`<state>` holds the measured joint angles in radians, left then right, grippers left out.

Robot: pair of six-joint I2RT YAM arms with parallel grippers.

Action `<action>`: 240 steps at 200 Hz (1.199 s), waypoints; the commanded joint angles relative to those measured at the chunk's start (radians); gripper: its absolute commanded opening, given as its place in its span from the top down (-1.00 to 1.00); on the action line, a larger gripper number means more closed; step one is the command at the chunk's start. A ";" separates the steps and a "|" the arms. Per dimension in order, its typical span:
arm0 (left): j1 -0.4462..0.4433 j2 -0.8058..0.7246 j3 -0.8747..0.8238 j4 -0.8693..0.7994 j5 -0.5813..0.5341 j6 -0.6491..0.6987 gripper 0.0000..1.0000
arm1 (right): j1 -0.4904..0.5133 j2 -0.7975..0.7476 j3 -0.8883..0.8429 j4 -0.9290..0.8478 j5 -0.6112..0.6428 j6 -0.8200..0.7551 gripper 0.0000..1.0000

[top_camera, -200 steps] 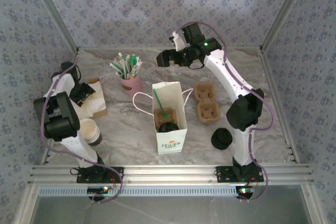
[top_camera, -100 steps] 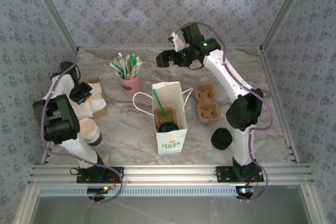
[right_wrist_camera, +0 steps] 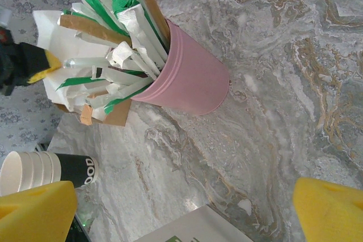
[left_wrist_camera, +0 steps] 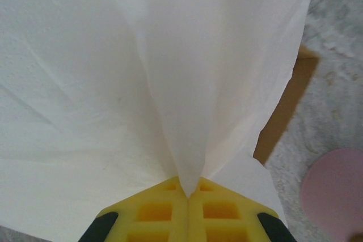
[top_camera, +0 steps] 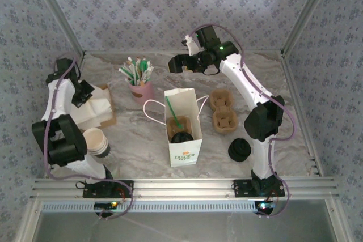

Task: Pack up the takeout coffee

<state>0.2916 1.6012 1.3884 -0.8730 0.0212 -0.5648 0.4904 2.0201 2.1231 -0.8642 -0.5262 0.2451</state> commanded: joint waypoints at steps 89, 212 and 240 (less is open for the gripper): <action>-0.011 -0.161 0.162 -0.126 0.033 0.037 1.00 | 0.010 -0.068 -0.023 0.028 0.002 0.012 -1.00; -0.028 -0.207 0.021 -0.128 0.121 0.046 1.00 | 0.018 -0.077 -0.022 0.033 -0.022 0.026 -1.00; -0.029 -0.235 0.089 -0.161 0.136 0.043 1.00 | 0.022 -0.073 0.007 0.023 -0.031 0.028 -0.99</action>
<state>0.2653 1.4307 1.4044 -0.9989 0.1219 -0.5312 0.5026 1.9697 2.0987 -0.8383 -0.5255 0.2619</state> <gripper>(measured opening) 0.040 0.997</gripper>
